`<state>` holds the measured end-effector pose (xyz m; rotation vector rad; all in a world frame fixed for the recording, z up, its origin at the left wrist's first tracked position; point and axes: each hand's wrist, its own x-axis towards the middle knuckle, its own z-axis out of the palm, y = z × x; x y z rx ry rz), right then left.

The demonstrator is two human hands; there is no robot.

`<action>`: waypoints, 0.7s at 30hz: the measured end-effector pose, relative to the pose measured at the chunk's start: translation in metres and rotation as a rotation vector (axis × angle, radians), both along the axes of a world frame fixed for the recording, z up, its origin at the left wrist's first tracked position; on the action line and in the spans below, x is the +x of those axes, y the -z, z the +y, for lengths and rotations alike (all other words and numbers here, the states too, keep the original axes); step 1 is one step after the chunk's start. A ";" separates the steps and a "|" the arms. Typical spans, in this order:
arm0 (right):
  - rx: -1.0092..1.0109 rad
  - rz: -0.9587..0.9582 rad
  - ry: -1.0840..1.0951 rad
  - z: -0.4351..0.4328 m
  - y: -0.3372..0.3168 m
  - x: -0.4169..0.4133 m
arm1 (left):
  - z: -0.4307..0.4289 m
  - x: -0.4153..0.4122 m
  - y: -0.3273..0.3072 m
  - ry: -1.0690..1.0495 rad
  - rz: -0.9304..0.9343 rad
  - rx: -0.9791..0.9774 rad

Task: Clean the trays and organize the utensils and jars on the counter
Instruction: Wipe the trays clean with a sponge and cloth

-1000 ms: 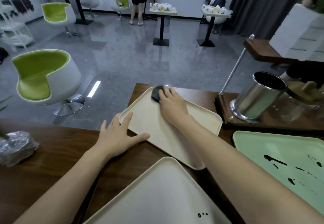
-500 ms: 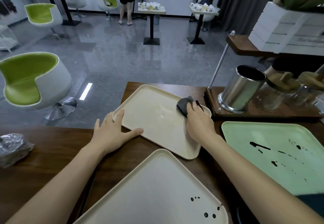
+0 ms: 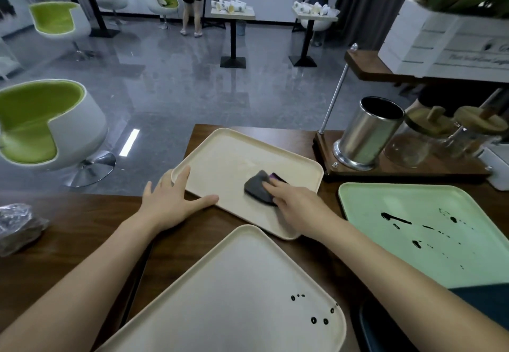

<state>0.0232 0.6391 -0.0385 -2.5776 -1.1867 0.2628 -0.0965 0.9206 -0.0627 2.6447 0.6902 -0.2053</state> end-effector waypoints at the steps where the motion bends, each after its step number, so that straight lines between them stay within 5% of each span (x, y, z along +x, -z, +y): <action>1: -0.021 -0.033 0.074 -0.002 0.002 0.014 | 0.000 0.000 0.000 -0.001 -0.002 -0.003; 5: -0.029 -0.122 0.193 0.017 0.015 0.054 | -0.001 0.001 -0.001 -0.002 0.012 -0.008; 12: 0.066 -0.069 0.051 0.102 0.012 0.045 | -0.003 0.000 -0.002 -0.014 0.000 -0.004; 17: 0.042 0.050 -0.177 0.036 -0.003 -0.008 | -0.005 -0.001 -0.006 -0.016 0.007 0.033; 21: -0.102 -0.071 0.004 -0.021 -0.011 -0.005 | -0.005 -0.001 -0.006 -0.018 0.006 0.021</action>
